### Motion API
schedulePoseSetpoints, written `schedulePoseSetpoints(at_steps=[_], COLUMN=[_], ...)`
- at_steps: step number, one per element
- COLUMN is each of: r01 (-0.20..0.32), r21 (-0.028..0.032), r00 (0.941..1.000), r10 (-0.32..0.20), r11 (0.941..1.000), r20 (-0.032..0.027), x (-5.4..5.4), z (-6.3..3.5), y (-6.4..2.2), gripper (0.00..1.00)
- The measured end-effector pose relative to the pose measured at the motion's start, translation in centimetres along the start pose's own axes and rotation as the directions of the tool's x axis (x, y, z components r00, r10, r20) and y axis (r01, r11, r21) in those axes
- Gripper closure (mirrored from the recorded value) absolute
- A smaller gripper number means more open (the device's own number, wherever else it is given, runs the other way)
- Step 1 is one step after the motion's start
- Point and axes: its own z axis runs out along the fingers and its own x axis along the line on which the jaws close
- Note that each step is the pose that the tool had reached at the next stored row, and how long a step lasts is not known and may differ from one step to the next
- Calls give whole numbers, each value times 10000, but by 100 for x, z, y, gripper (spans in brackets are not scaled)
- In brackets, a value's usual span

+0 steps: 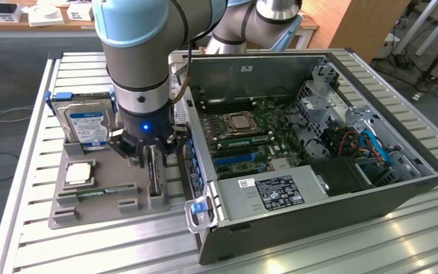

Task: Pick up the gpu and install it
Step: 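Pick up the gpu and move the gpu toward the slot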

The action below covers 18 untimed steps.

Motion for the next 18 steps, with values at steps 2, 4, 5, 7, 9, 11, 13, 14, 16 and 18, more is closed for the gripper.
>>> schedulePoseSetpoints(at_steps=[2, 4, 5, 7, 9, 11, 13, 14, 16, 18], r01=[0, 0, 0, 0, 0, 0, 0, 0, 0, 0], r21=[3, 2, 1, 1, 1, 0, 0, 0, 1, 0], r00=[10000, 10000, 10000, 10000, 10000, 10000, 10000, 10000, 10000, 10000], r10=[0, 0, 0, 0, 0, 0, 0, 0, 0, 0], r11=[10000, 10000, 10000, 10000, 10000, 10000, 10000, 10000, 10000, 10000], r20=[-2, -1, 0, 0, 0, 0, 0, 0, 0, 0], x=[1, 0, 0, 0, 0, 0, 0, 0, 0, 0], z=[5, 8, 8, 9, 9, 9, 9, 9, 9, 9], y=[-1, 0, 0, 0, 0, 0, 0, 0, 0, 0], gripper=[51, 51, 51, 51, 51, 51, 51, 51, 51, 50])
